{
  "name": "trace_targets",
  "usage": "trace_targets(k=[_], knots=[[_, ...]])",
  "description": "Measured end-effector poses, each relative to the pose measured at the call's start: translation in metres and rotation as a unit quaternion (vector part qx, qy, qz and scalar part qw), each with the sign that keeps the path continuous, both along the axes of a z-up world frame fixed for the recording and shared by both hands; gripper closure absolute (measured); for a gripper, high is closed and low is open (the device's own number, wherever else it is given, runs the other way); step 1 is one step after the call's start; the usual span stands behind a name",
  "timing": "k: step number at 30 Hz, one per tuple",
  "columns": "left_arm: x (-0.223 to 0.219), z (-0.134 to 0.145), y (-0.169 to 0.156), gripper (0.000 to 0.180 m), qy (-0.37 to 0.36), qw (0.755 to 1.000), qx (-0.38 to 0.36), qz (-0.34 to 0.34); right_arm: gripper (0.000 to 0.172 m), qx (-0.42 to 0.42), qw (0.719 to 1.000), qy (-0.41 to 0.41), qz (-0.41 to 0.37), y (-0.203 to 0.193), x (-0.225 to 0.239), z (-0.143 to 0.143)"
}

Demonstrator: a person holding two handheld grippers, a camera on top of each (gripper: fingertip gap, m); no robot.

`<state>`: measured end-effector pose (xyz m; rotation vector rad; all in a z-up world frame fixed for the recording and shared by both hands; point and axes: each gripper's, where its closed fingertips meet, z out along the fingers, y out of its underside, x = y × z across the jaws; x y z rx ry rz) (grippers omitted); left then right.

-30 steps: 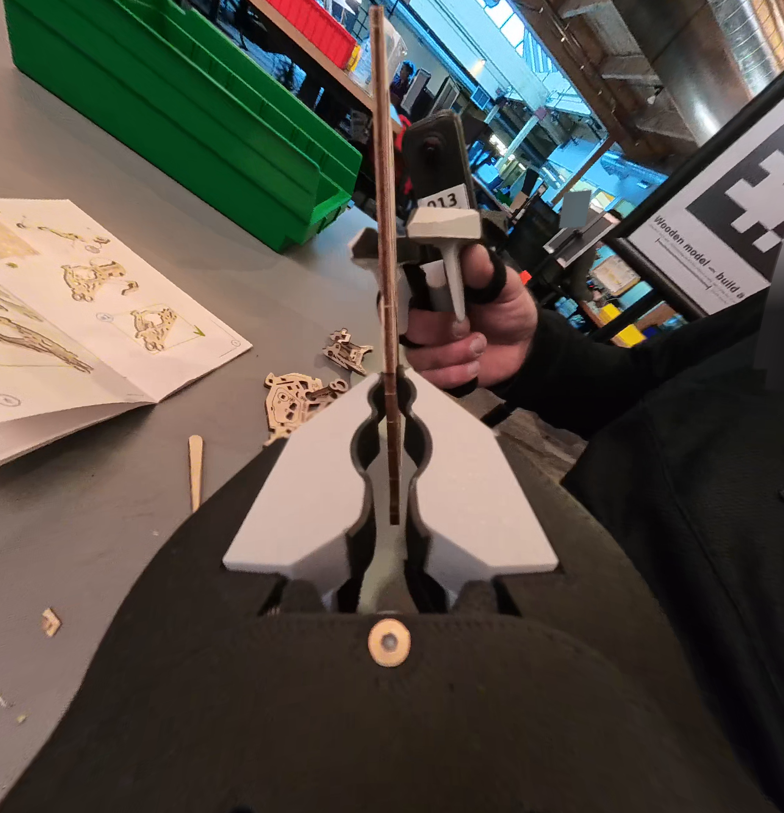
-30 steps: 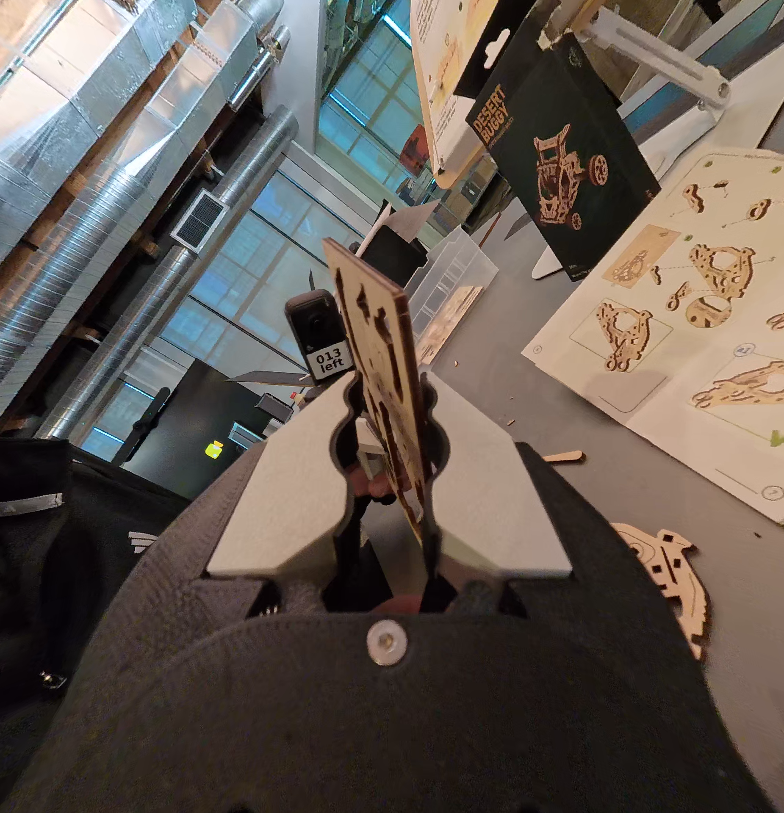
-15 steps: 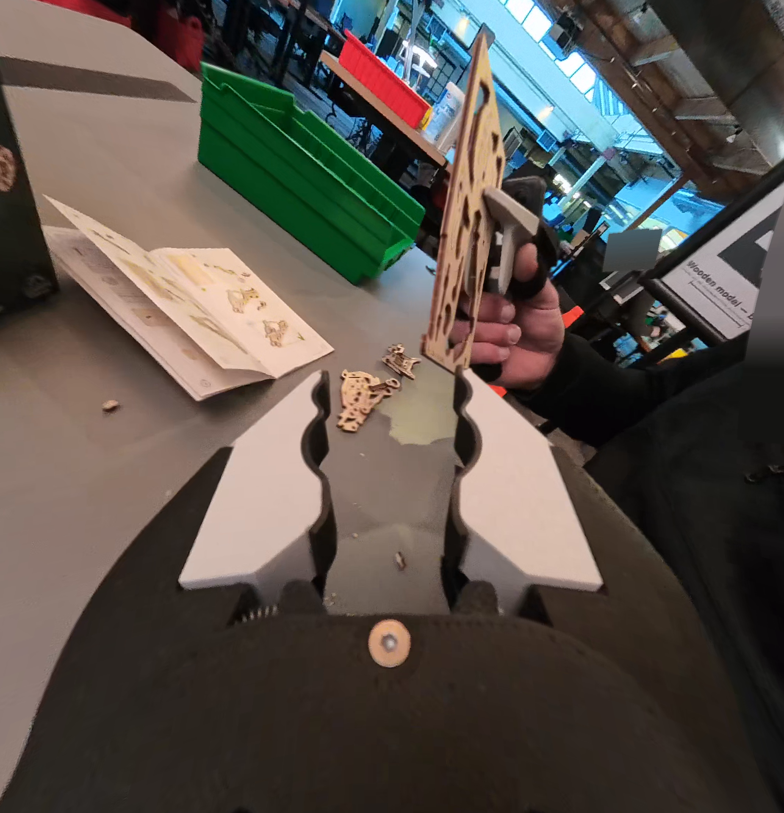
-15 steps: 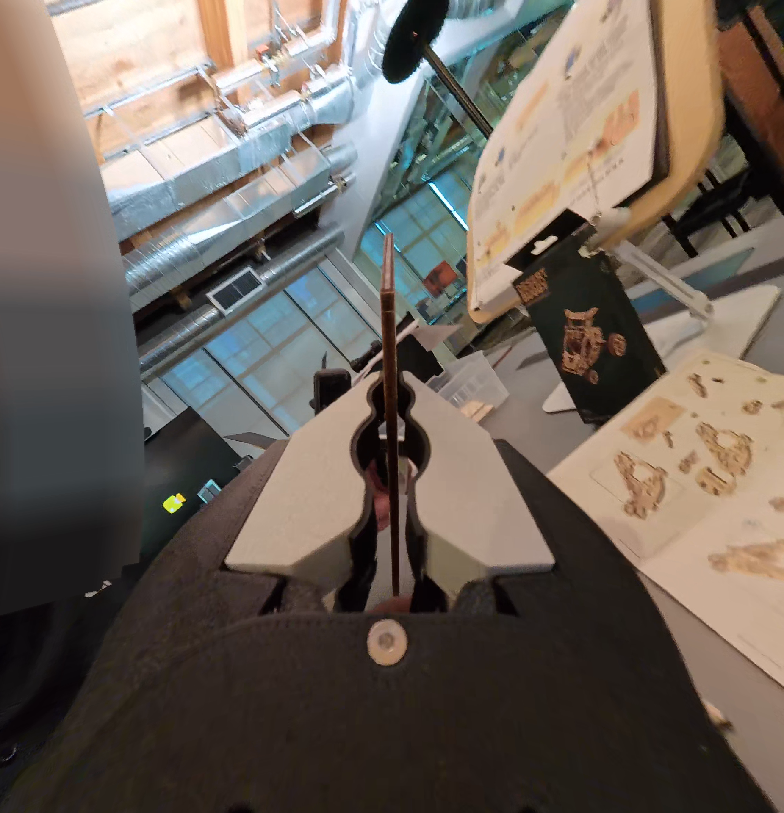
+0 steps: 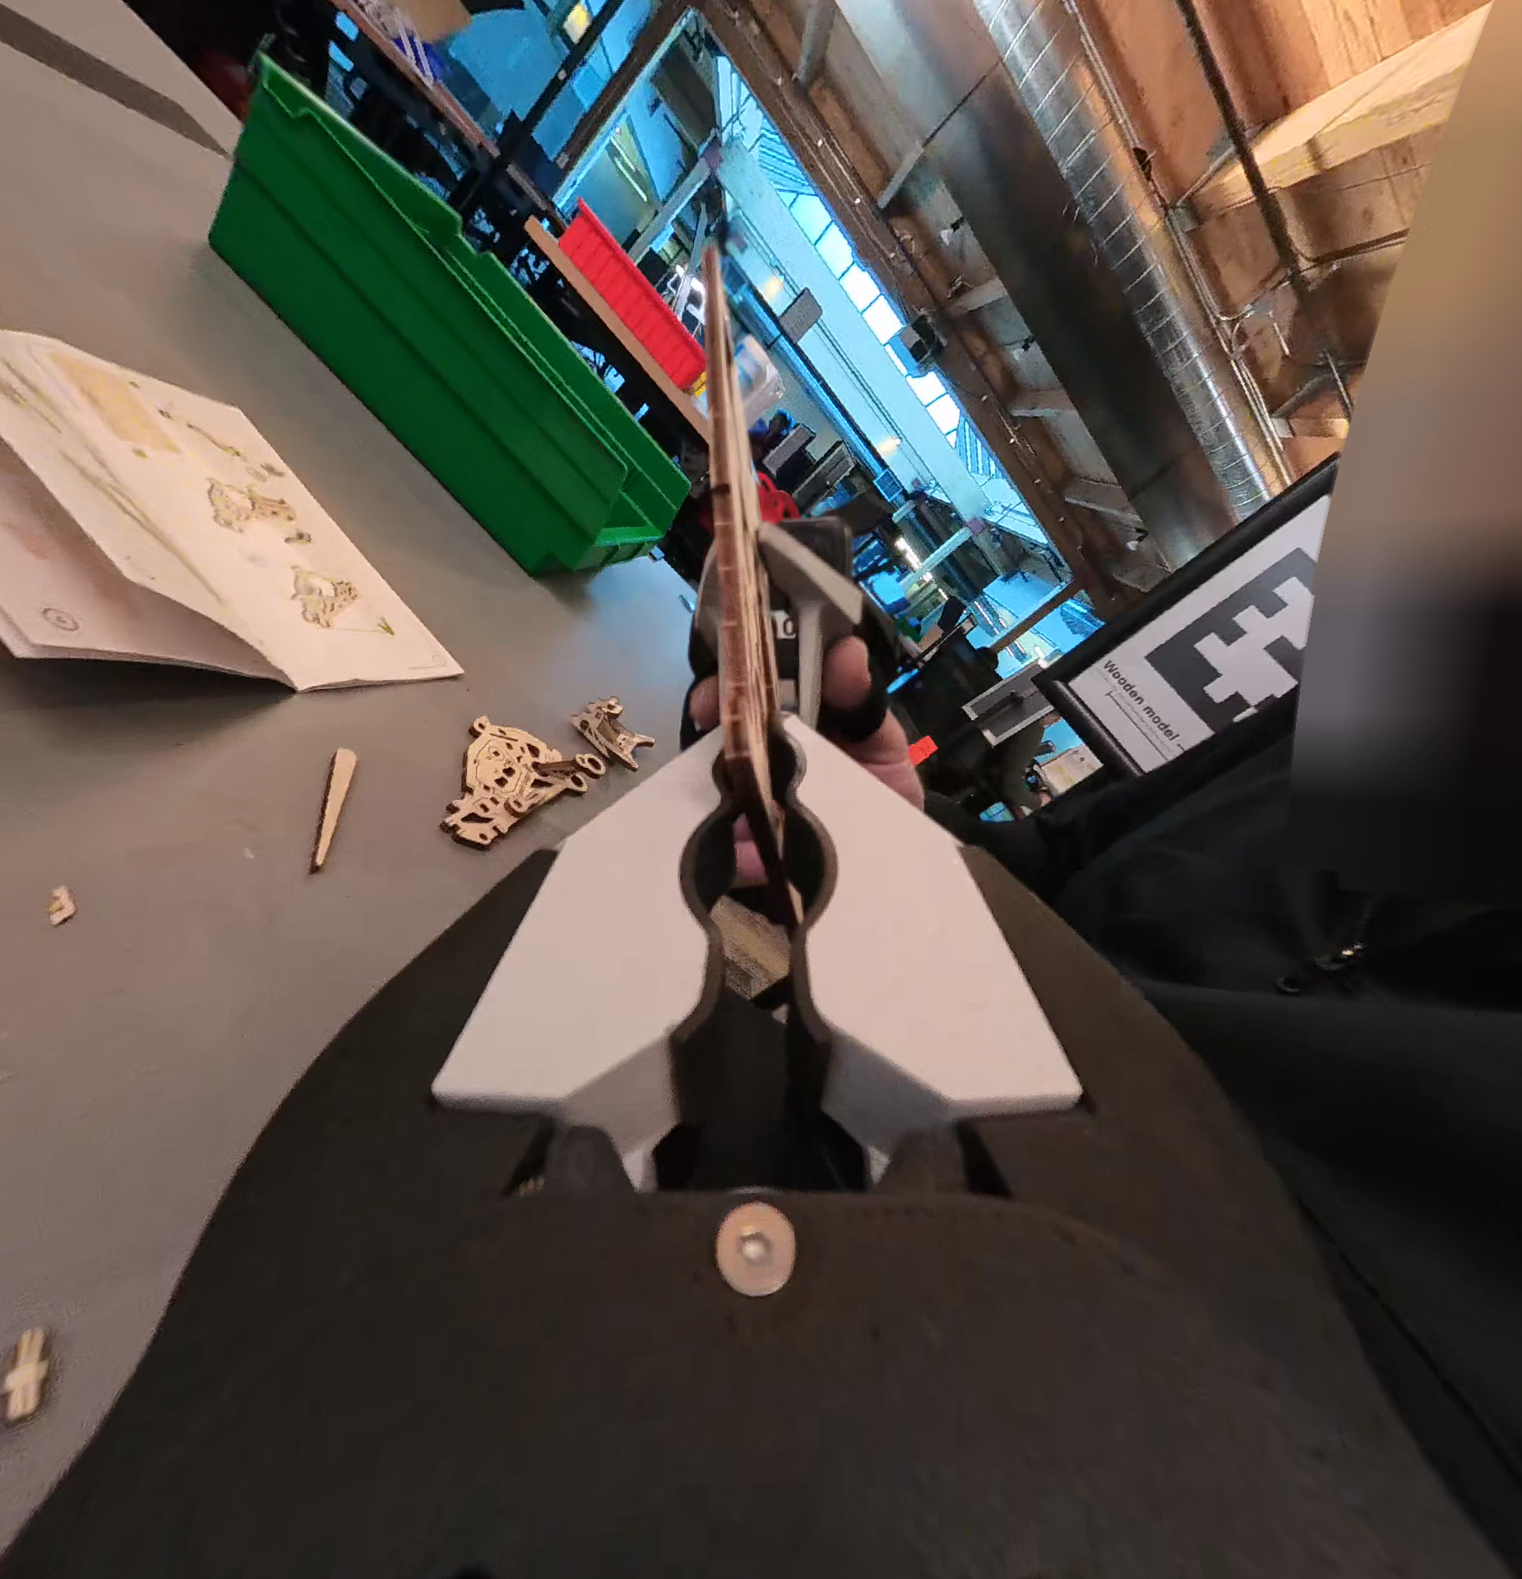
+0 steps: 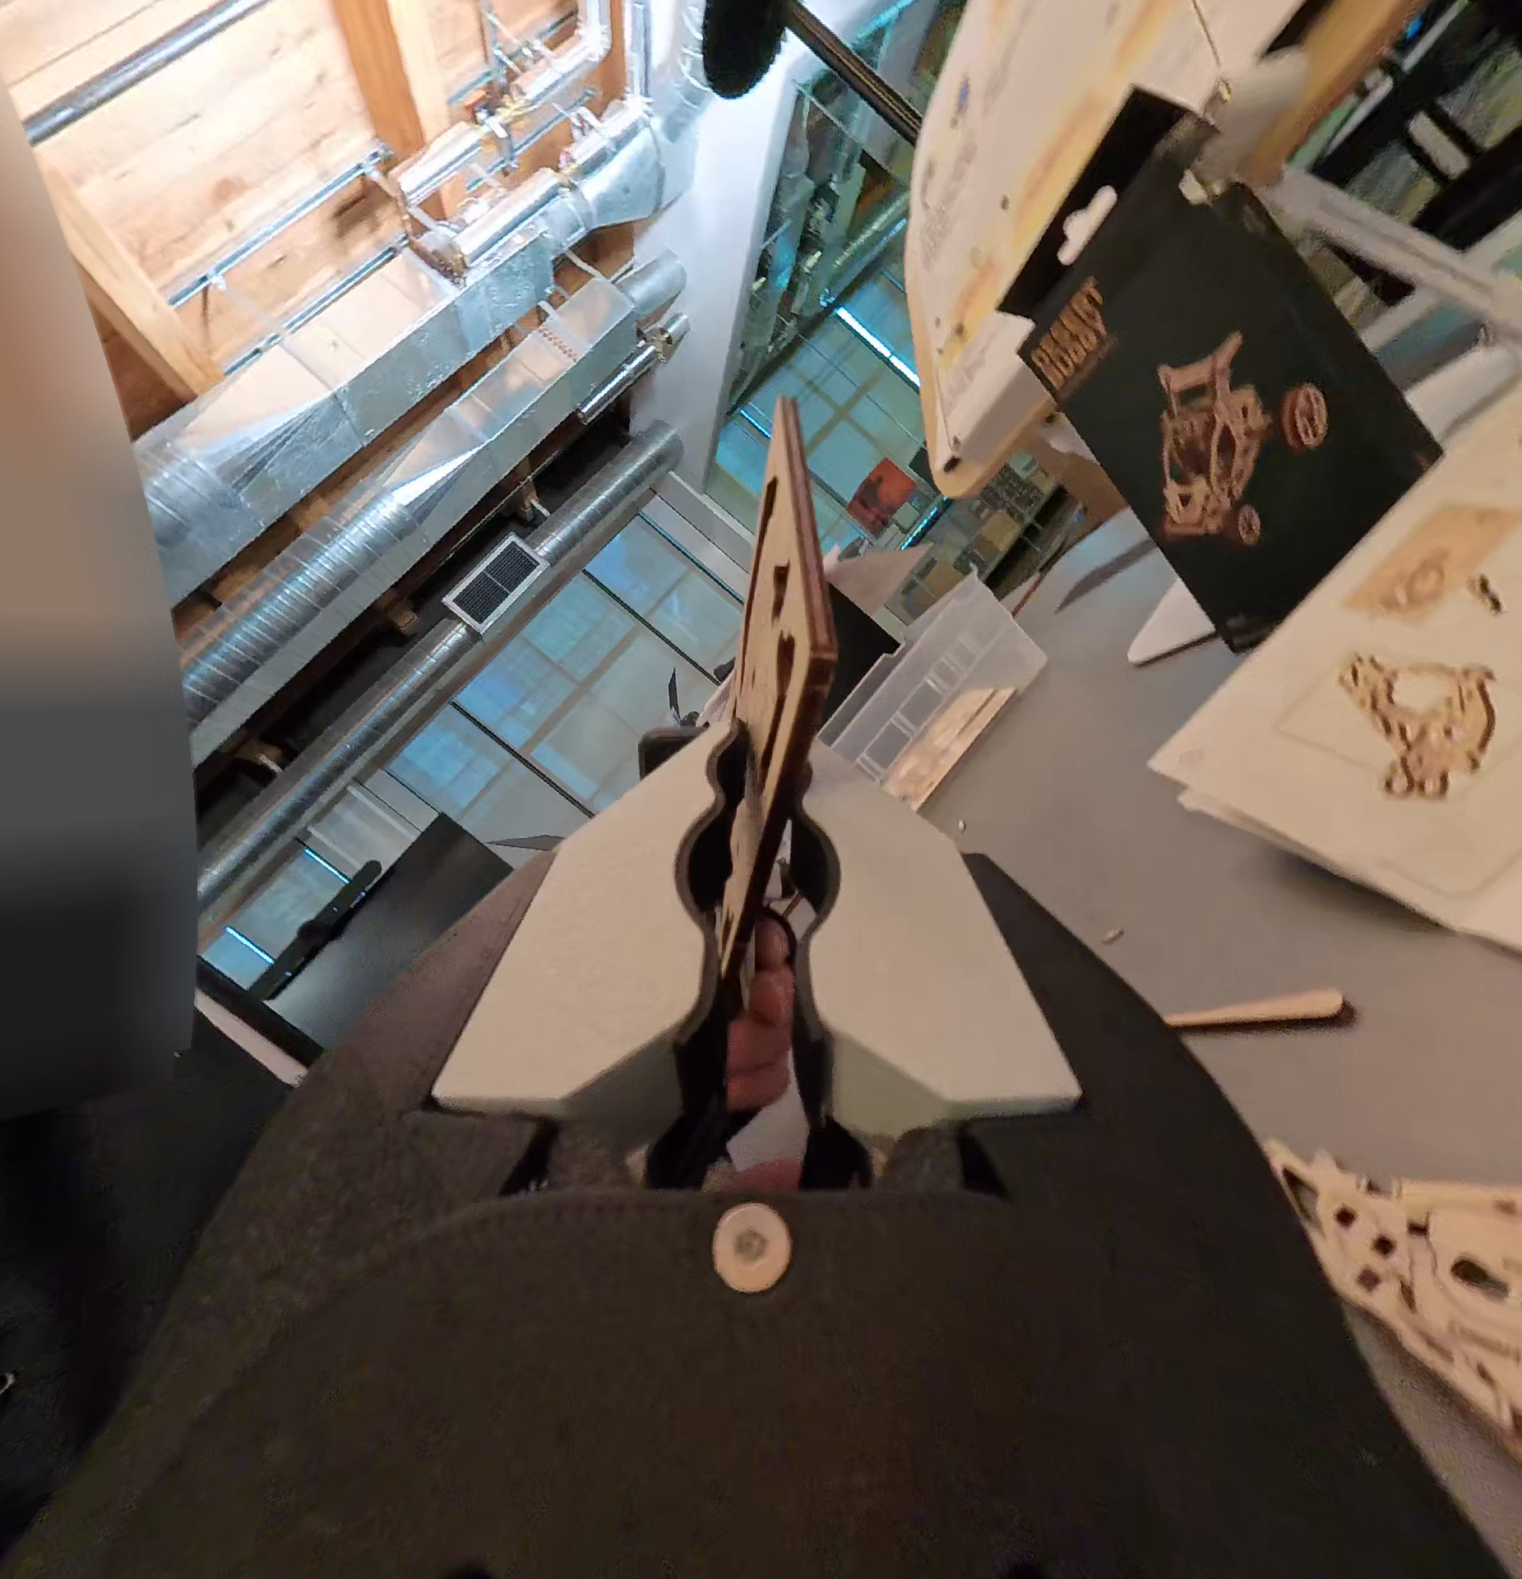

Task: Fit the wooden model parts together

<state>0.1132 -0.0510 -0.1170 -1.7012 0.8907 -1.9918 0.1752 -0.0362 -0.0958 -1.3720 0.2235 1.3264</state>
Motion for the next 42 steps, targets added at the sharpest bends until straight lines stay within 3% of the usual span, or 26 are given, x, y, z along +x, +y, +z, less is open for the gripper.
trace_targets(k=[1,14,21,42], knots=[[-0.002,0.000,0.005,0.180,0.004,1.000,-0.007,0.001,0.168,-0.010,1.000,0.006,0.005,-0.001,-0.002,-0.005],[-0.006,0.009,0.038,0.178,0.055,0.998,-0.008,-0.024,0.170,-0.080,0.992,0.022,0.096,-0.030,-0.055,-0.039],[-0.012,-0.004,0.038,0.177,0.101,0.994,-0.009,-0.040,0.170,-0.117,0.982,0.012,0.148,-0.039,-0.079,-0.055],[-0.021,-0.022,0.041,0.176,0.110,0.992,-0.059,-0.026,0.168,-0.134,0.977,-0.002,0.163,-0.042,-0.086,-0.063]])
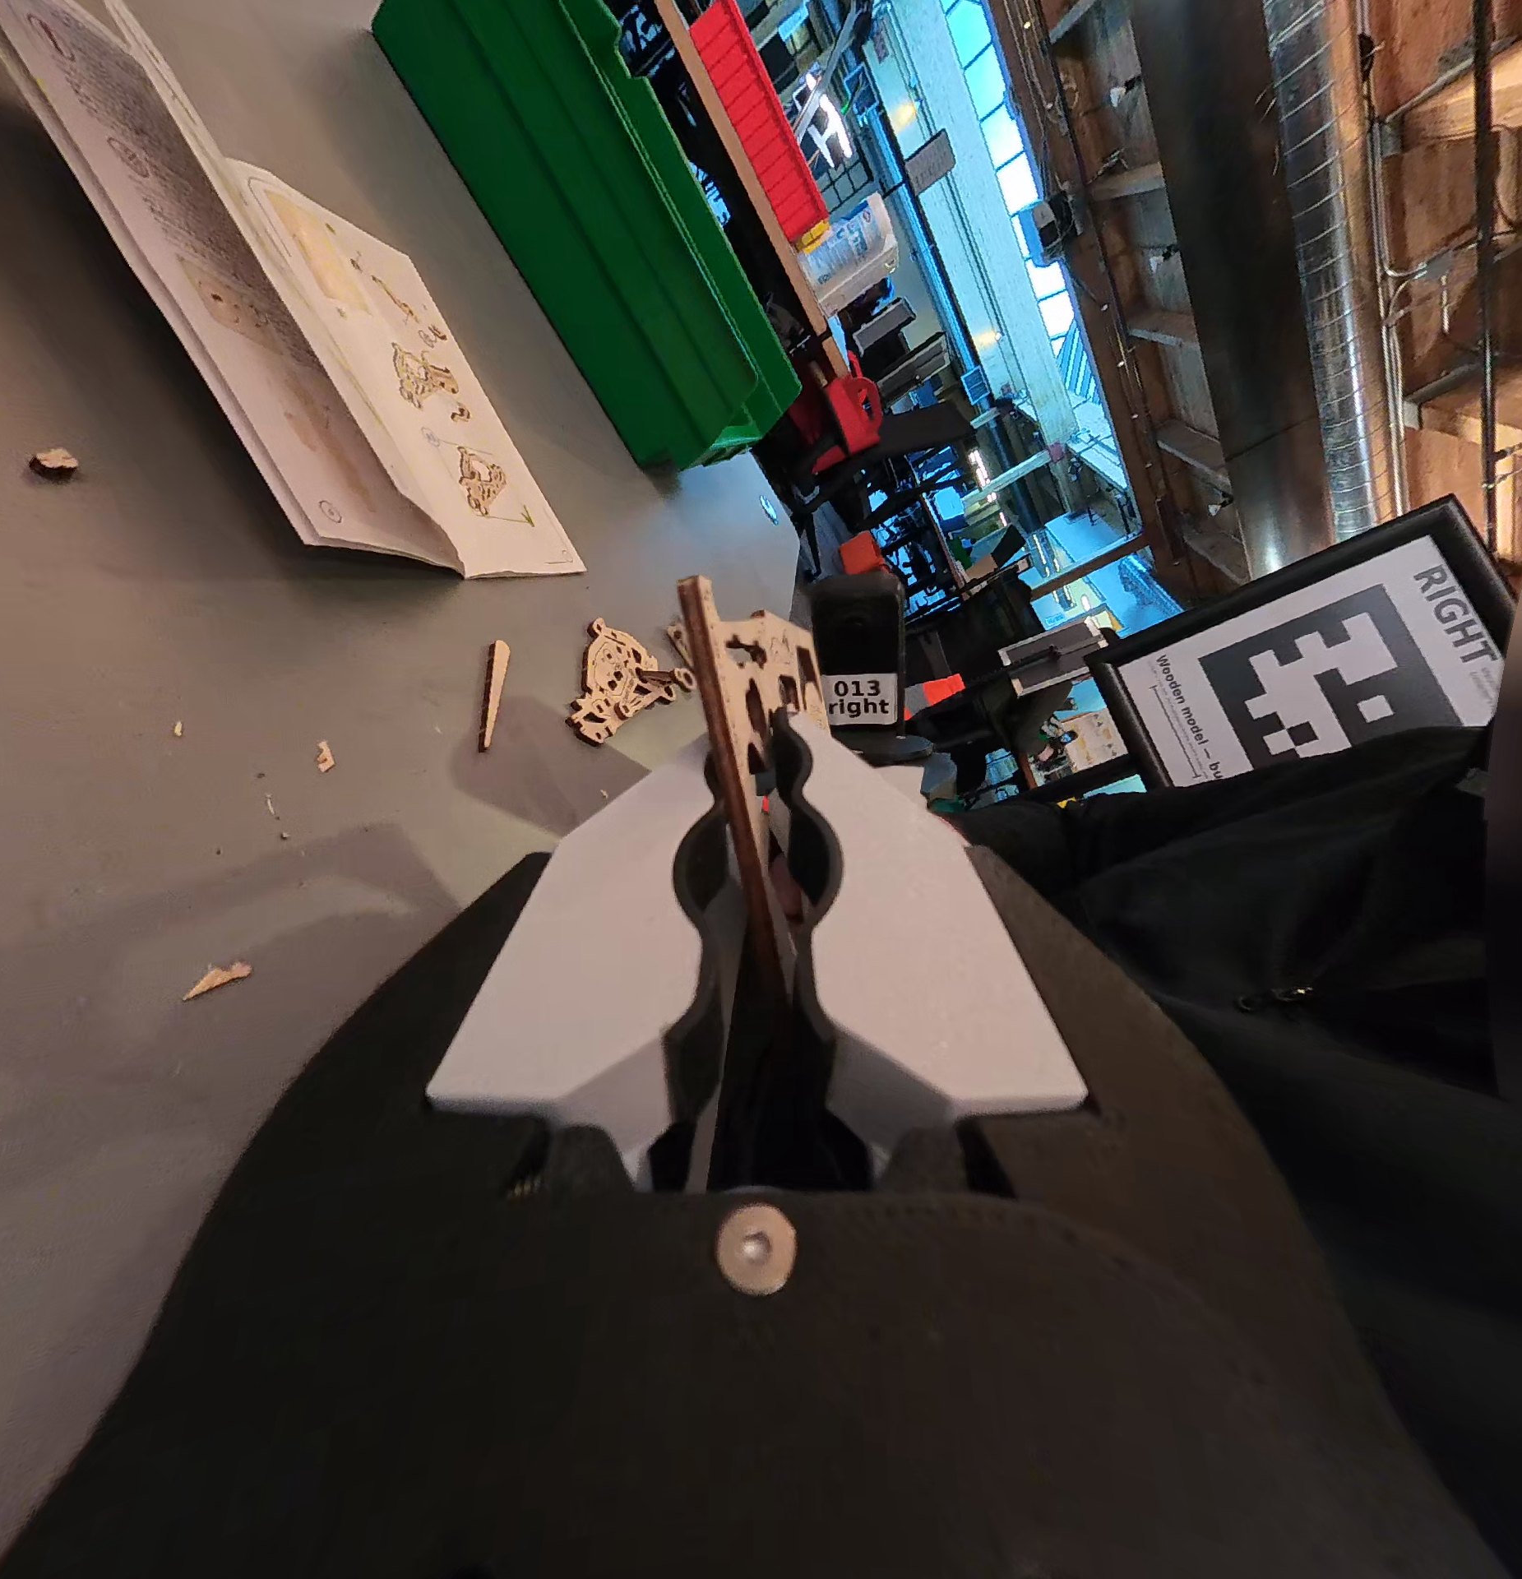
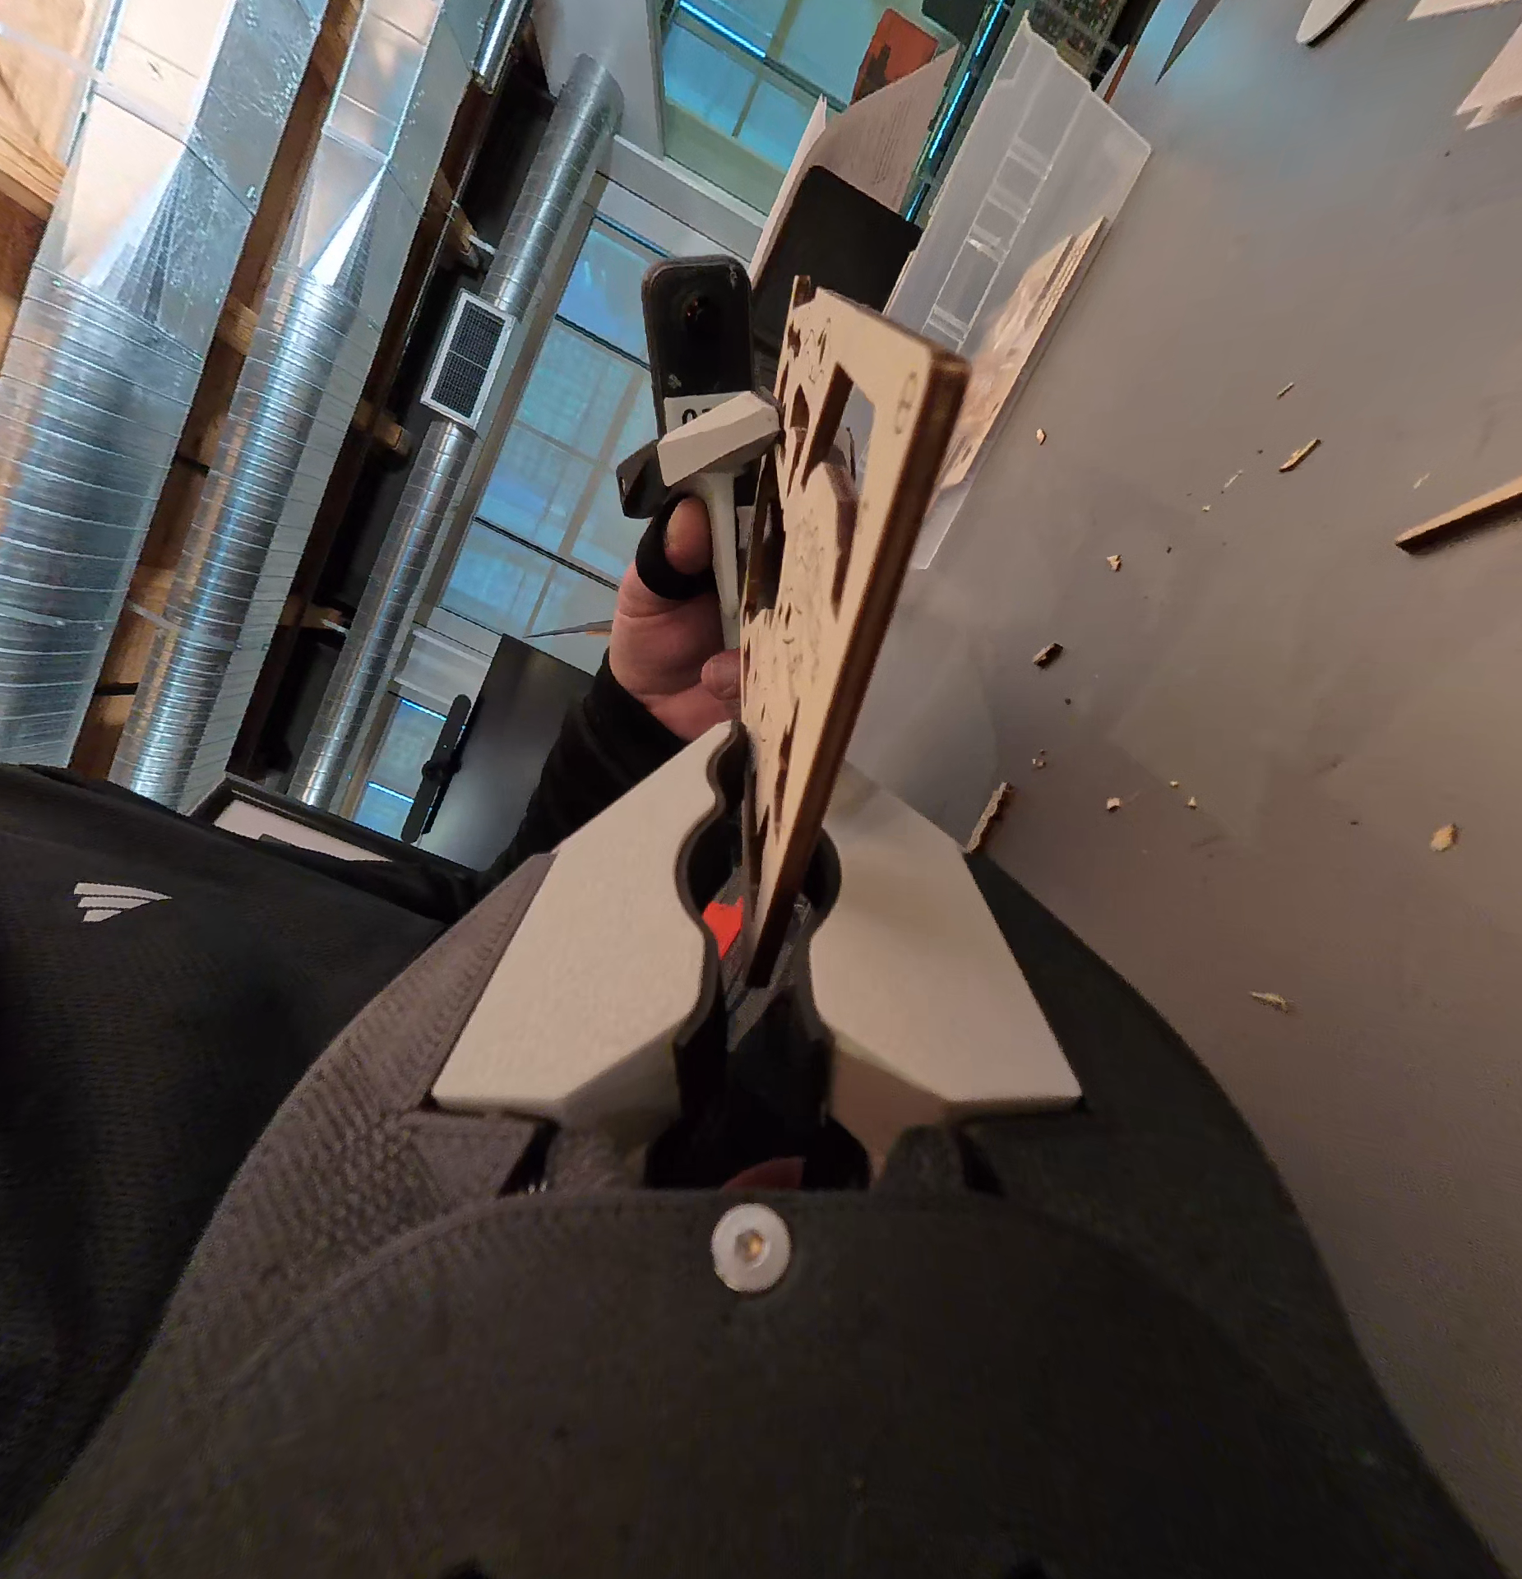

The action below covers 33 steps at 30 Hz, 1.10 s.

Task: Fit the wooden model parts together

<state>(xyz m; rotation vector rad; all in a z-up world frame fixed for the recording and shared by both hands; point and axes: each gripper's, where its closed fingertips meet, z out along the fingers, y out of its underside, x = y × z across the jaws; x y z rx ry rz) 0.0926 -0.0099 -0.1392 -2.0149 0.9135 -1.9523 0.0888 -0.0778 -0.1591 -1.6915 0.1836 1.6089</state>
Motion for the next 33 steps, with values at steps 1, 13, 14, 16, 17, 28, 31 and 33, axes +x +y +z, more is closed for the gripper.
trace_targets(k=[1,13,14,16,17,28,31,33], knots=[[0.000,0.000,0.000,0.176,-0.003,1.000,-0.002,0.002,0.168,0.002,1.000,-0.002,-0.005,0.001,0.002,0.000],[-0.004,-0.011,-0.019,0.178,-0.077,0.987,-0.104,0.091,0.170,0.024,0.997,-0.006,-0.072,0.022,0.048,0.011],[-0.003,-0.012,-0.022,0.178,-0.083,0.986,-0.113,0.093,0.171,0.029,0.997,-0.007,-0.076,0.024,0.051,0.013],[-0.001,-0.015,-0.029,0.177,-0.084,0.984,-0.123,0.094,0.171,0.032,0.996,-0.007,-0.083,0.029,0.060,0.017],[0.000,-0.015,-0.031,0.178,-0.089,0.983,-0.127,0.098,0.171,0.030,0.996,-0.007,-0.078,0.031,0.062,0.017],[-0.019,-0.023,-0.020,0.137,-0.018,0.993,0.016,0.115,0.171,0.025,0.999,-0.017,-0.035,0.037,0.069,0.021],[-0.020,-0.011,-0.014,0.133,-0.002,0.992,0.091,0.085,0.171,0.023,0.999,-0.030,0.021,0.031,0.057,0.020],[-0.013,-0.003,-0.013,0.139,-0.002,0.992,0.114,0.055,0.171,0.021,0.997,-0.036,0.058,0.027,0.048,0.020]])
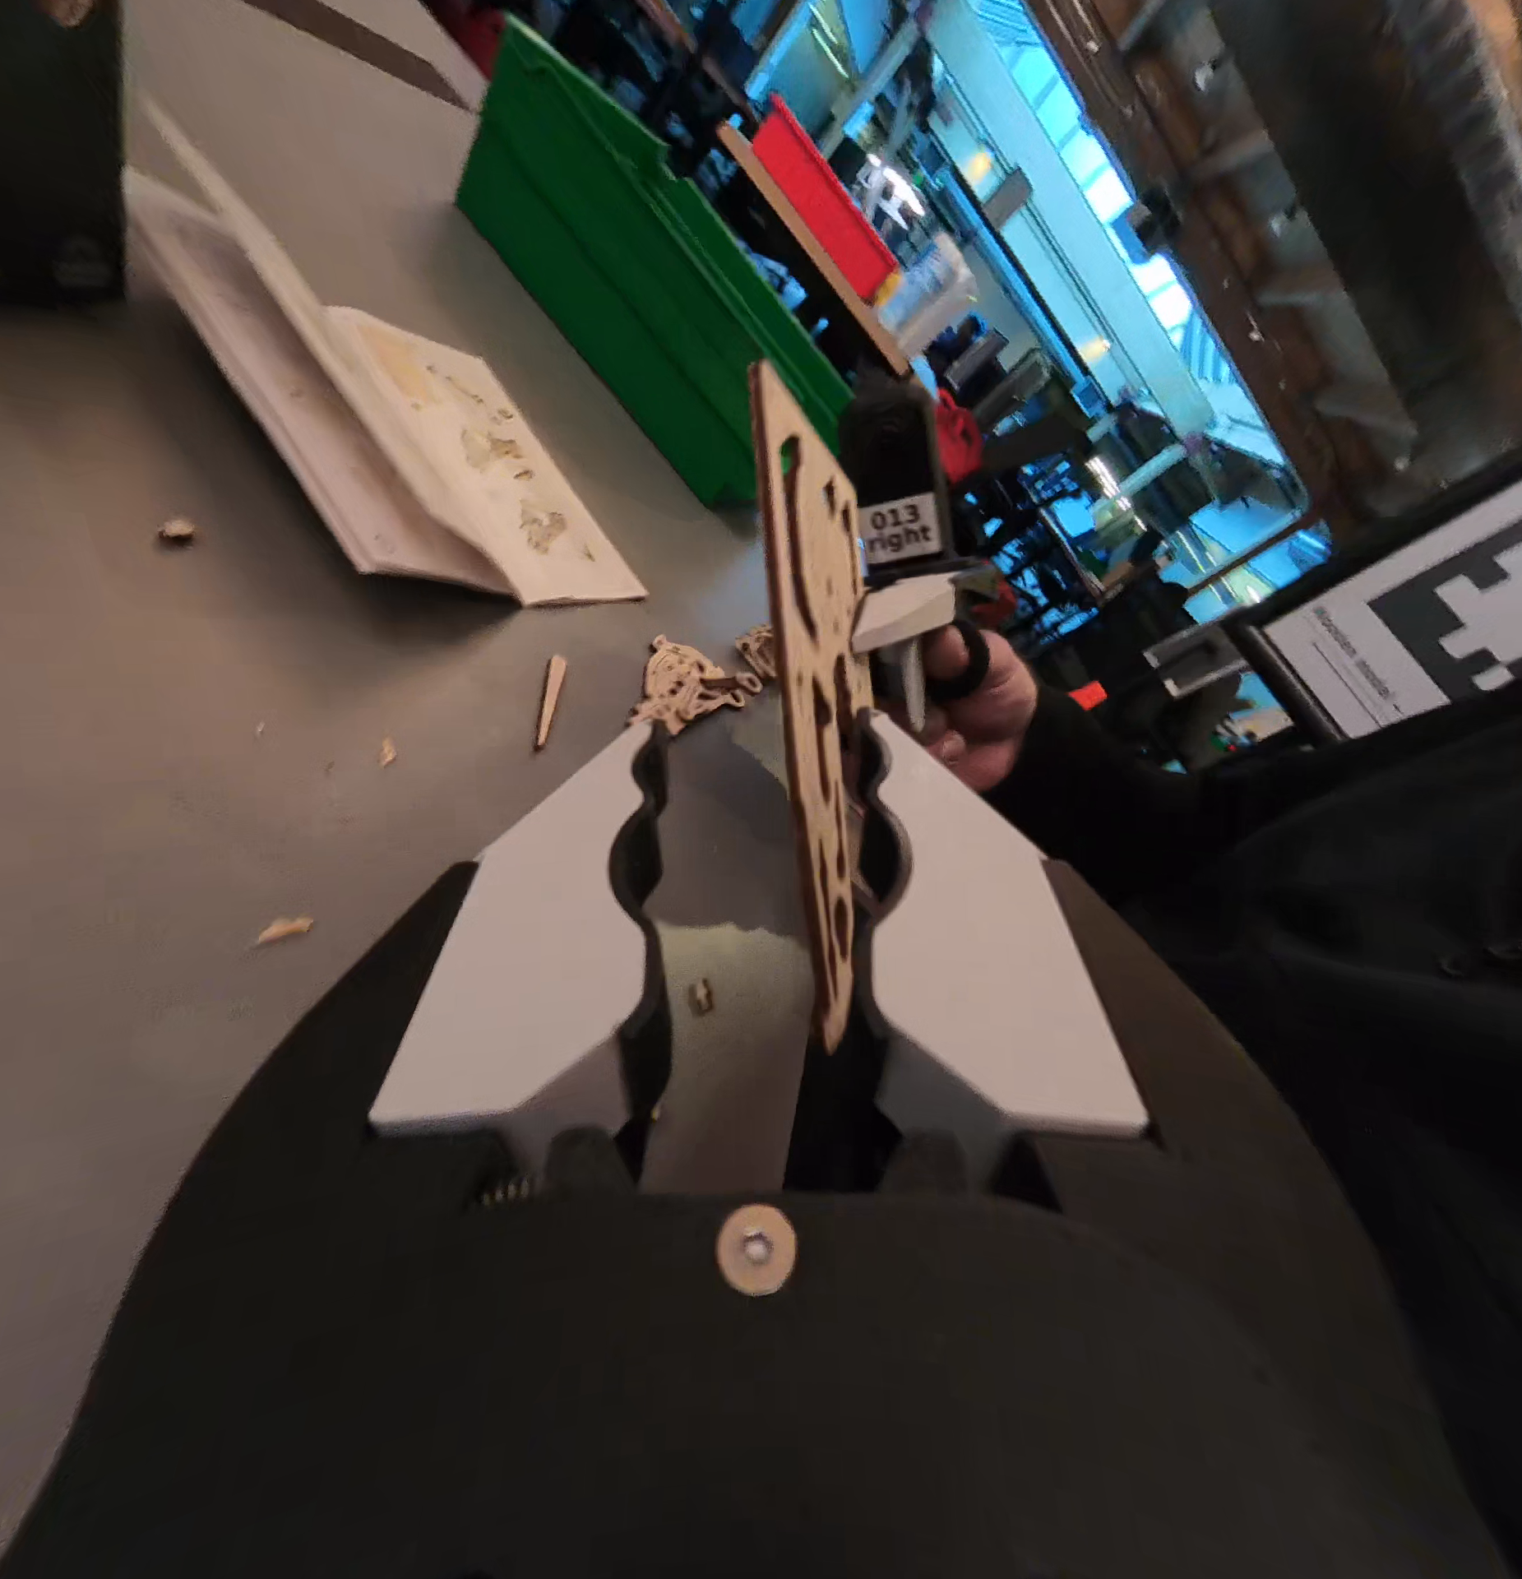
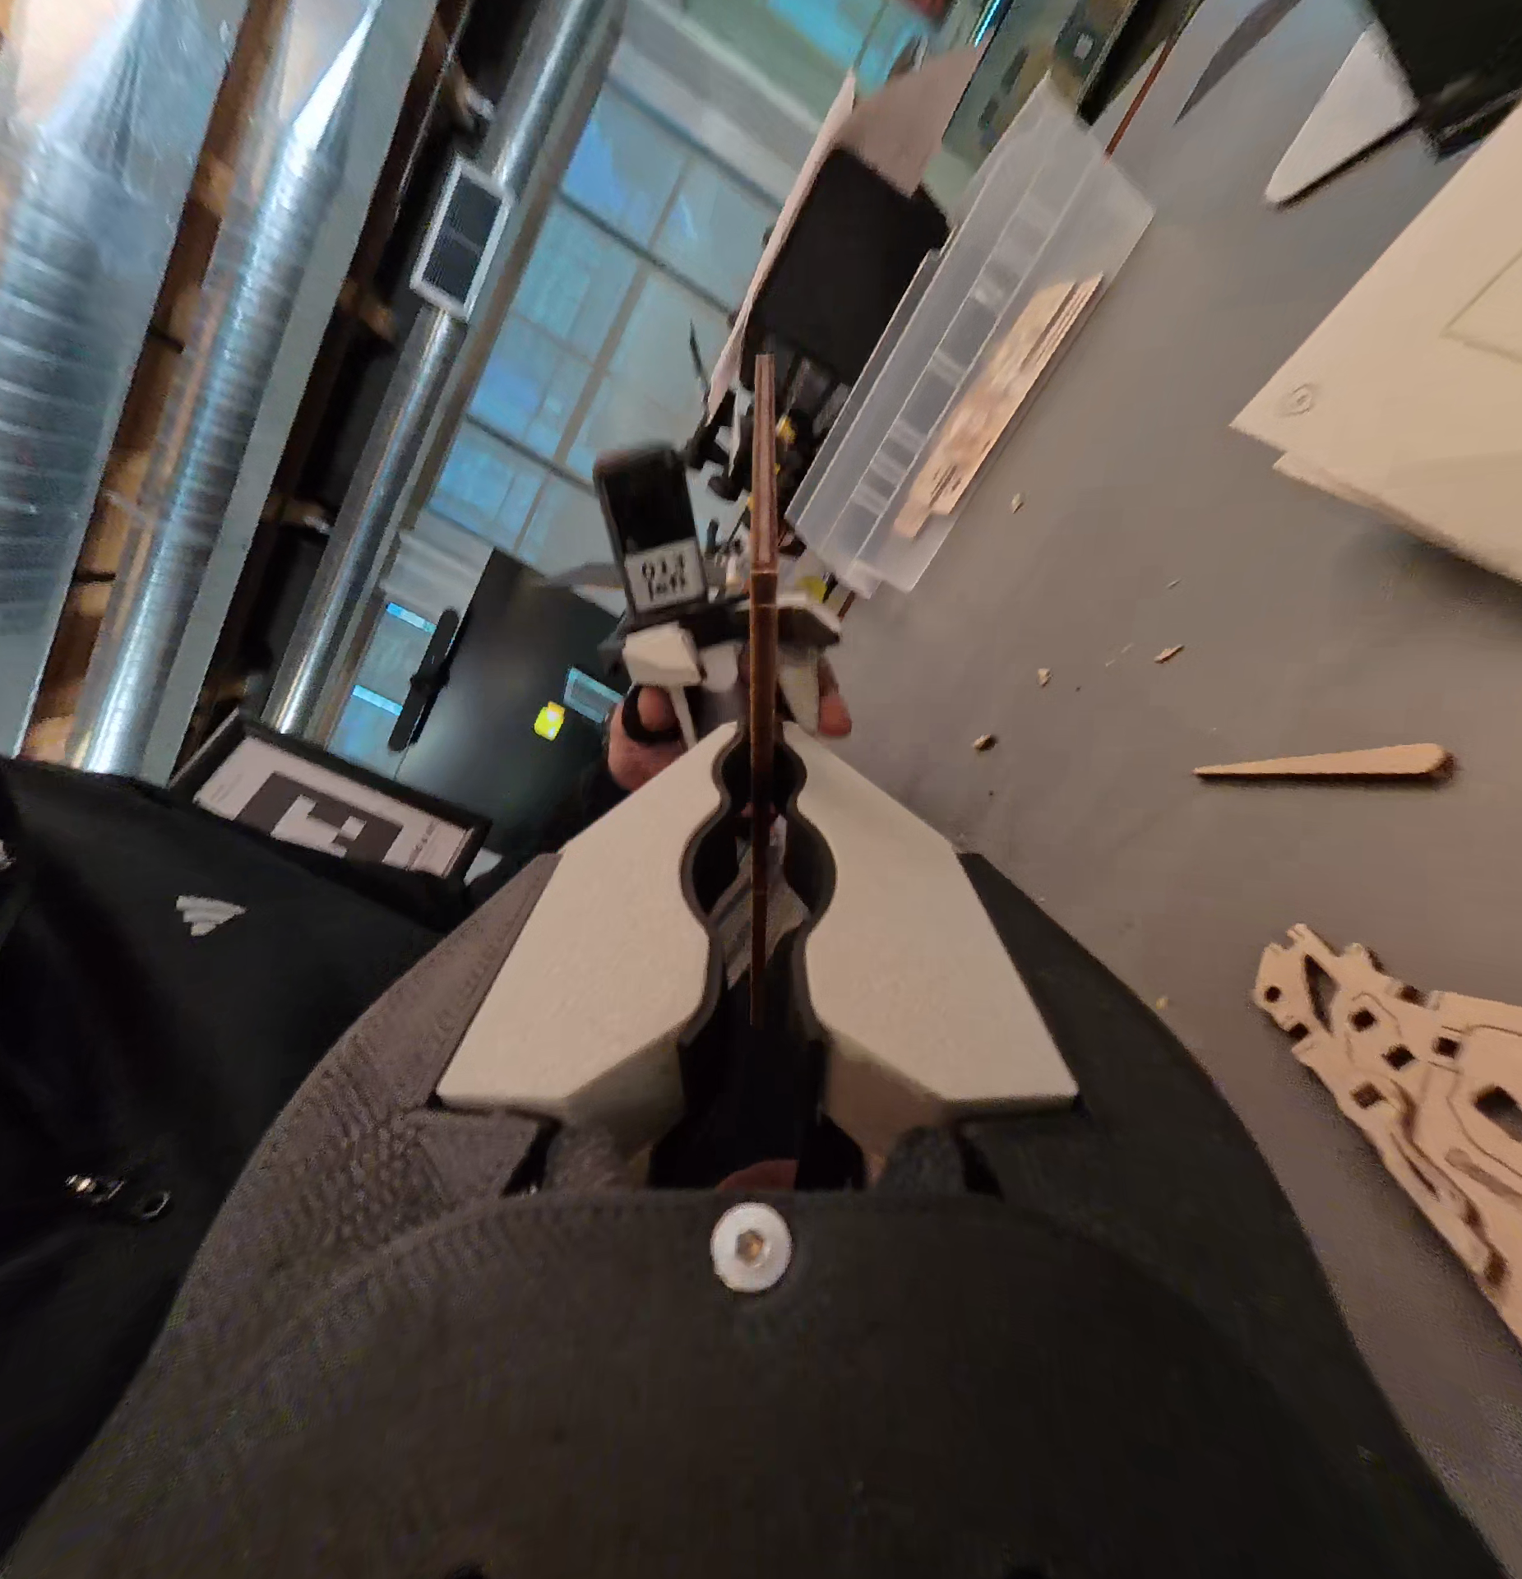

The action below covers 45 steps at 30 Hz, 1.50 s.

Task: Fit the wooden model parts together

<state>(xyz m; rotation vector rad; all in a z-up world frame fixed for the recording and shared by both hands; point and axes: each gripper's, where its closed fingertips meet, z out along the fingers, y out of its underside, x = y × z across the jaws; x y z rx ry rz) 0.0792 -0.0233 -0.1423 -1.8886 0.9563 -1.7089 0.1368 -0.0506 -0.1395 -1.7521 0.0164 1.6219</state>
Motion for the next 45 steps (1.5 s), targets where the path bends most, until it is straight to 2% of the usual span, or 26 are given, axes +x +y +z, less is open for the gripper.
trace_targets(k=[2,4,5,8,10,13,24,28,45], knots=[[0.010,0.008,-0.007,0.145,-0.010,0.999,-0.005,-0.038,0.170,-0.003,1.000,-0.012,0.027,-0.002,-0.007,-0.001],[0.020,0.007,-0.017,0.164,-0.008,0.998,-0.004,-0.066,0.170,-0.006,0.999,-0.016,0.047,-0.004,-0.013,-0.001],[0.023,0.006,-0.017,0.175,-0.010,0.998,-0.015,-0.062,0.170,-0.005,0.999,-0.012,0.050,-0.004,-0.015,0.000],[0.025,0.006,-0.014,0.179,-0.042,0.995,-0.079,-0.053,0.168,-0.014,1.000,-0.010,0.026,0.003,-0.009,-0.001],[0.026,0.001,-0.012,0.179,-0.041,0.994,-0.094,-0.034,0.156,-0.021,1.000,-0.005,0.010,0.007,-0.003,-0.001],[0.025,0.002,-0.009,0.180,-0.060,0.990,-0.126,-0.013,0.155,-0.020,1.000,-0.003,0.007,0.006,0.001,0.000],[0.021,0.006,0.003,0.180,-0.097,0.980,-0.169,0.034,0.161,-0.027,0.999,-0.012,-0.013,0.004,0.001,-0.008],[0.021,0.006,0.005,0.180,-0.103,0.978,-0.176,0.042,0.170,-0.020,1.000,-0.016,-0.014,0.004,0.001,-0.006],[0.023,0.003,0.002,0.180,-0.105,0.976,-0.183,0.050,0.171,-0.017,0.999,-0.016,-0.033,0.007,0.006,-0.005]])
